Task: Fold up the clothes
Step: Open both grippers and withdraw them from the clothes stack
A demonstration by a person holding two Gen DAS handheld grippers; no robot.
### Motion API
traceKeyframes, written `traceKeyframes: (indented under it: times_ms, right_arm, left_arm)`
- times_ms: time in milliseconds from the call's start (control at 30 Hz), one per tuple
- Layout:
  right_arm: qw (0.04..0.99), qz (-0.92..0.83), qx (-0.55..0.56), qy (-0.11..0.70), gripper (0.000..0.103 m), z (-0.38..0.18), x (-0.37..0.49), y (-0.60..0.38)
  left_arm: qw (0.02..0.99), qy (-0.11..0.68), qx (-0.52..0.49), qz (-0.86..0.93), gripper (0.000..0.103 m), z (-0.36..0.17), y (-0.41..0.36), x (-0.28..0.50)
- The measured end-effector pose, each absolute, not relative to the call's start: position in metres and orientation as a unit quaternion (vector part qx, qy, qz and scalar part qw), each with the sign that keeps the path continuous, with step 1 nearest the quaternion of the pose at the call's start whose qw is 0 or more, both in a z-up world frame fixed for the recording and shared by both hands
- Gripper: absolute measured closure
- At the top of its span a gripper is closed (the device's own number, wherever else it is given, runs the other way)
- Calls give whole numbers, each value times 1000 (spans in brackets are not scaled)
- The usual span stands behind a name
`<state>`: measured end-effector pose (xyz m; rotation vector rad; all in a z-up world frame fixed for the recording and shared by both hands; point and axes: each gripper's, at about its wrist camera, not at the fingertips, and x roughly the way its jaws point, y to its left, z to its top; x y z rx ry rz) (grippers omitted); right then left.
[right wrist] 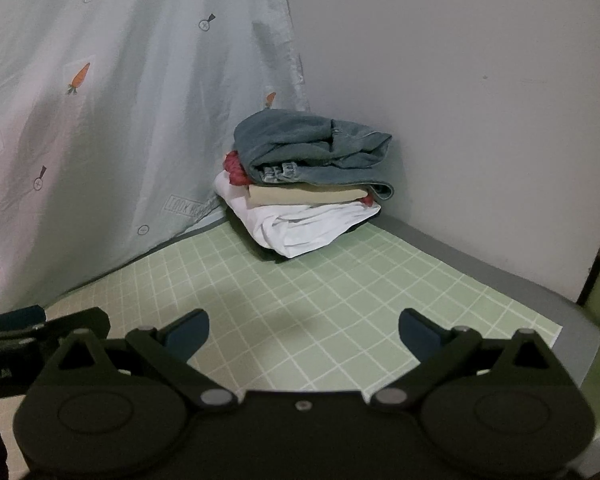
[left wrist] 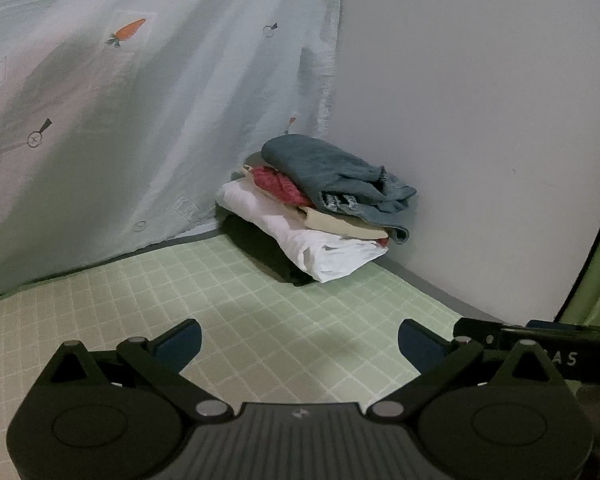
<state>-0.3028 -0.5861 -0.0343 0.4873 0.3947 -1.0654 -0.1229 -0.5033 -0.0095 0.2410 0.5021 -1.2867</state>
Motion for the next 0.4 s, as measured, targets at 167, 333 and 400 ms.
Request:
traceKeyframes:
  times_ms: [167, 333, 400]
  right_arm:
    - [815, -499, 230, 185, 1, -34, -304, -587]
    - [815, -499, 231, 185, 1, -35, -304, -587]
    - [815, -498, 232, 185, 1, -35, -305, -588]
  left_arm:
    - [763, 232, 113, -593, 0, -10, -504, -125]
    - [762, 234, 114, -593, 0, -9, -504, -127]
    - [762, 234, 114, -593, 0, -9, -504, -128]
